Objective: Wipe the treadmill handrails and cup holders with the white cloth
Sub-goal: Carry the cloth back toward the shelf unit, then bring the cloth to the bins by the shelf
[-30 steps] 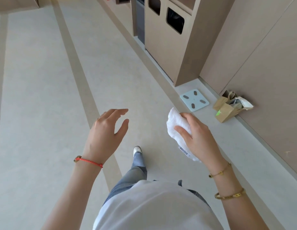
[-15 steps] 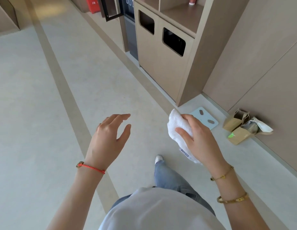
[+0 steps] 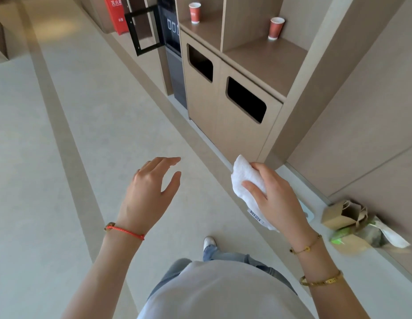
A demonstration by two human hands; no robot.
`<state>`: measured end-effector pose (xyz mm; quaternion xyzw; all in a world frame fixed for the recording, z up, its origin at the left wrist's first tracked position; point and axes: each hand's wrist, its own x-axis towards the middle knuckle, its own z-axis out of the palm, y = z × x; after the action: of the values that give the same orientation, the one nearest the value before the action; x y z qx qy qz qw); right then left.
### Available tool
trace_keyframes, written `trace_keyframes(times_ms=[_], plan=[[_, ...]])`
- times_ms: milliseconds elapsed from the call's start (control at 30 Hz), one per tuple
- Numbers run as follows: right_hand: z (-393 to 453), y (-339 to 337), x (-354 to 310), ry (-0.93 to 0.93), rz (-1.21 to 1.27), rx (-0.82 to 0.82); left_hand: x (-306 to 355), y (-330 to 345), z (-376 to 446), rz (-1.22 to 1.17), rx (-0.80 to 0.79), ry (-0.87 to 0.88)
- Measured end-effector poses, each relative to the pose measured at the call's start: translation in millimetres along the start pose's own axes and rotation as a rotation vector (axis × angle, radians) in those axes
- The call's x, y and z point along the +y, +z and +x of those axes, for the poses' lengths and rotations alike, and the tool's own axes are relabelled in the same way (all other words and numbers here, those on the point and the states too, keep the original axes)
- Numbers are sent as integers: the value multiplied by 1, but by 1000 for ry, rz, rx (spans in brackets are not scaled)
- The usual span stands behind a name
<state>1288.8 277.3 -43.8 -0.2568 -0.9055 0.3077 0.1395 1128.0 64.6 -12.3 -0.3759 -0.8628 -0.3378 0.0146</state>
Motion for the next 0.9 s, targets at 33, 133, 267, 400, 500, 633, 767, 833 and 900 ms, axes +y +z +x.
trace_keyframes(times_ms=[33, 133, 267, 400, 500, 633, 767, 833, 900], plan=[[21, -1, 1, -1, -7, 4, -4, 3, 21, 4, -2, 3], [78, -2, 3, 3, -12, 15, -18, 10, 81, 2, -12, 18], [143, 7, 10, 38, -16, 32, -41, 27, 158, -8, -39, 61], [203, 20, 24, 113, -33, 58, -66, 49, 242, -14, -86, 123], [257, 28, 34, 175, -43, 102, -83, 67, 315, -28, -117, 195], [338, 32, 42, 255, -52, 188, -101, 85, 419, -32, -192, 285], [410, 28, 54, 344, -86, 259, -110, 105, 510, -58, -264, 406], [440, 22, 62, 396, -132, 287, -109, 117, 547, -71, -303, 459], [464, 14, 72, 446, -186, 316, -105, 131, 577, -85, -334, 501]])
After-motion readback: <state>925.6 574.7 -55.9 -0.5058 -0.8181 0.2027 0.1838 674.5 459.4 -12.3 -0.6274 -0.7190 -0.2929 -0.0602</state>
